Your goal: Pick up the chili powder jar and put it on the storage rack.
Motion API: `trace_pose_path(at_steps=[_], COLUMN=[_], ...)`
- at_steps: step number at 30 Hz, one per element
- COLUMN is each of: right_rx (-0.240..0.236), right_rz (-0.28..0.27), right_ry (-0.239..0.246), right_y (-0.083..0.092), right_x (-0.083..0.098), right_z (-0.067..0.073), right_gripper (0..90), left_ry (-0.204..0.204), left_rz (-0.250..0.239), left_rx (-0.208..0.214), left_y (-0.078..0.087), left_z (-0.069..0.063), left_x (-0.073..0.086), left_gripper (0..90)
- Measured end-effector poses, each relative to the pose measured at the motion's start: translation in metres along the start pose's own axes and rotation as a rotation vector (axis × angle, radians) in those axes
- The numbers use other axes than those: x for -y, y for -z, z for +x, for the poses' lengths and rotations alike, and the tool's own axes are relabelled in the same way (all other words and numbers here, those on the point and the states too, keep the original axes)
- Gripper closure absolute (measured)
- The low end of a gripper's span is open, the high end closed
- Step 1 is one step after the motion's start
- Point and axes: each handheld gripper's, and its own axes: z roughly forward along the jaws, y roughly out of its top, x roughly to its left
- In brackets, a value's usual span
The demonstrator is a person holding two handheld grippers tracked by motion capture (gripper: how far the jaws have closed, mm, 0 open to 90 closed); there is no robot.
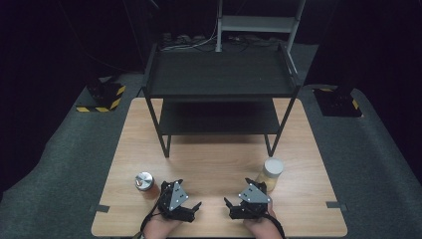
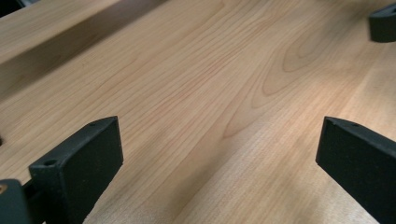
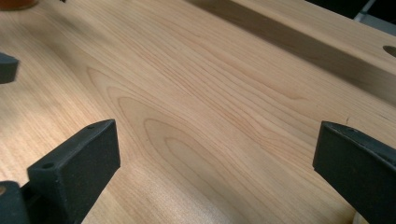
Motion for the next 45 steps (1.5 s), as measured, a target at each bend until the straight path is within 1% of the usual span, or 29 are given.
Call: trace_pose_path(at_steps=[2, 3, 5, 8, 10, 12, 13, 16, 21, 26, 32, 36, 40, 43, 45], right_rx=[-0.009, -0.015, -0.034, -0.046, -0.048, -0.038, -0.035, -0.034, -0.038, -0.042, -0.048, -0.049, -0.049, -0.051, -0.053], right_rz=[-0.019, -0.021, -0.021, -0.013, -0.007, -0.002, 0.001, 0.004, -0.011, -0.004, 0.001, -0.001, 0.001, 0.003, 0.002], right_ry=[-0.015, -0.015, -0.013, -0.013, 0.004, 0.012, 0.016, 0.025, 0.026, 0.018, 0.019, 0.024, 0.027, 0.026, 0.024], right_y=[0.002, 0.003, 0.003, 0.002, 0.001, 0.001, 0.001, 0.001, 0.002, 0.001, 0.001, 0.001, 0.001, 0.001, 0.000], right_x=[0.004, 0.005, 0.005, 0.003, 0.002, 0.001, 0.001, 0.000, 0.003, 0.002, 0.000, 0.001, 0.001, 0.000, 0.000], right_z=[-0.003, -0.005, -0.008, -0.010, -0.009, -0.007, -0.006, -0.005, -0.006, -0.007, -0.008, -0.008, -0.007, -0.008, -0.008], right_gripper=[0.0, 0.0, 0.0, 0.0, 0.0, 0.0, 0.0, 0.0, 0.0, 0.0, 0.0, 0.0, 0.0, 0.0, 0.0], left_ry=[-0.011, -0.020, -0.036, -0.042, -0.035, -0.031, -0.023, -0.021, -0.025, -0.023, -0.005, -0.008, -0.007, 0.004, 0.023], left_rz=[0.009, 0.013, 0.014, 0.017, 0.016, 0.011, 0.007, 0.007, 0.005, 0.007, -0.005, -0.013, -0.010, -0.014, -0.020], left_rx=[0.003, 0.005, 0.008, 0.011, 0.014, 0.015, 0.019, 0.019, 0.015, 0.019, 0.024, 0.025, 0.026, 0.034, 0.047], left_y=[-0.001, -0.001, -0.002, -0.002, -0.002, -0.002, -0.001, -0.001, -0.001, -0.001, 0.000, 0.000, 0.001, 0.001, 0.002], left_z=[0.000, -0.001, -0.002, -0.002, 0.000, 0.000, 0.001, 0.002, 0.000, 0.002, 0.004, 0.004, 0.004, 0.006, 0.010], left_x=[-0.002, -0.002, -0.003, -0.004, -0.003, -0.003, -0.002, -0.002, -0.001, -0.002, 0.001, 0.002, 0.002, 0.003, 0.004], left_gripper=[1.0, 1.1, 1.2, 1.3, 1.3, 1.3, 1.4, 1.3, 1.3, 1.3, 1.3, 1.0, 1.0, 1.0, 1.0])
